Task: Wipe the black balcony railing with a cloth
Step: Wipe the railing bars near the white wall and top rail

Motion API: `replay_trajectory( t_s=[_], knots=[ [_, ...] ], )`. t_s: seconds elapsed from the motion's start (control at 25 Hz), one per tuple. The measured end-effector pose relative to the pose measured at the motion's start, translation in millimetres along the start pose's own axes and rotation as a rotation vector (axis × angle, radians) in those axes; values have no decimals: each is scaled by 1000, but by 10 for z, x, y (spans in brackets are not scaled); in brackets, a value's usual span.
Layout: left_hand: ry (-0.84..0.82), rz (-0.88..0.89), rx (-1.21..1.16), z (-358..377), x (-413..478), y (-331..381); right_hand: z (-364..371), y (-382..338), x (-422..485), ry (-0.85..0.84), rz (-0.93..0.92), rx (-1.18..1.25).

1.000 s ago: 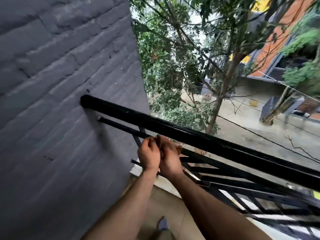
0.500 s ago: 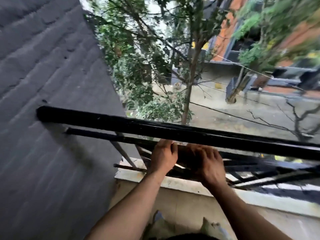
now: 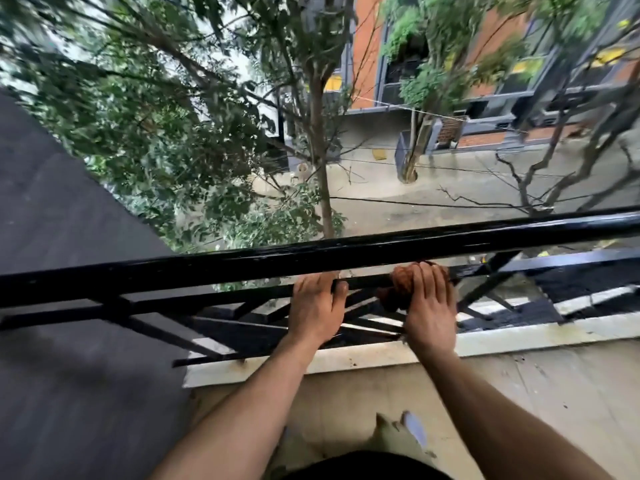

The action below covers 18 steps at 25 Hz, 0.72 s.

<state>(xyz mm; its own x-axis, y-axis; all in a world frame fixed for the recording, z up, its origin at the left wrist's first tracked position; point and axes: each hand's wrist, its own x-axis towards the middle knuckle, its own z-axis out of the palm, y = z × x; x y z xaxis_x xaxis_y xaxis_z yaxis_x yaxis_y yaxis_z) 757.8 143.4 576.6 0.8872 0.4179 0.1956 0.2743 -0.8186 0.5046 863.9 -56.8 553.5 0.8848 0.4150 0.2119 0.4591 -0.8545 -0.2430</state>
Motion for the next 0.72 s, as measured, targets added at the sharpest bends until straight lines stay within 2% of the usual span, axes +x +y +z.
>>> replay_trajectory(
  t_s=[0.04, 0.08, 0.16, 0.2, 0.24, 0.28, 0.32, 0.36, 0.4, 0.44, 0.52, 0.56, 0.64, 0.68, 0.72],
  knots=[
    [-10, 28, -48, 105, 67, 253, 51, 20, 24, 18, 98, 71],
    [-6, 67, -96, 200, 100, 457, 79, -67, 45, 12, 118, 223],
    [22, 150, -172, 428, 164, 906, -32, 1, 94, 64, 35, 573],
    [30, 170, -204, 544, 202, 1122, -165, 228, 85, 111, 67, 738],
    [34, 177, -221, 676, 240, 1333, -305, 551, 95, 185, 208, 869],
    [41, 180, -220, 801, 292, 1533, -482, 897, 147, 308, 440, 931],
    [32, 188, -221, 933, 345, 1747, -614, 1308, 229, 421, 671, 888],
    [8, 204, -234, 1071, 391, 1974, -707, 1684, 370, 478, 805, 836],
    [-20, 231, -256, 1210, 412, 2197, -762, 1943, 533, 443, 763, 796],
    [-40, 262, -278, 1344, 401, 2415, -811, 2038, 668, 346, 547, 707],
    [-49, 294, -309, 1567, 374, 2761, -781, 1950, 719, 106, -58, 299],
    [-53, 300, -327, 1670, 390, 2895, -659, 2007, 680, 76, -243, 150],
    [-72, 325, -331, 1809, 459, 3098, -599, 2413, 662, 55, -399, -4],
    [-96, 331, -312, 1878, 523, 3196, -711, 2739, 735, 50, -370, -72],
    [-132, 331, -279, 1955, 614, 3291, -812, 3128, 835, -10, -232, -120]
  ],
)
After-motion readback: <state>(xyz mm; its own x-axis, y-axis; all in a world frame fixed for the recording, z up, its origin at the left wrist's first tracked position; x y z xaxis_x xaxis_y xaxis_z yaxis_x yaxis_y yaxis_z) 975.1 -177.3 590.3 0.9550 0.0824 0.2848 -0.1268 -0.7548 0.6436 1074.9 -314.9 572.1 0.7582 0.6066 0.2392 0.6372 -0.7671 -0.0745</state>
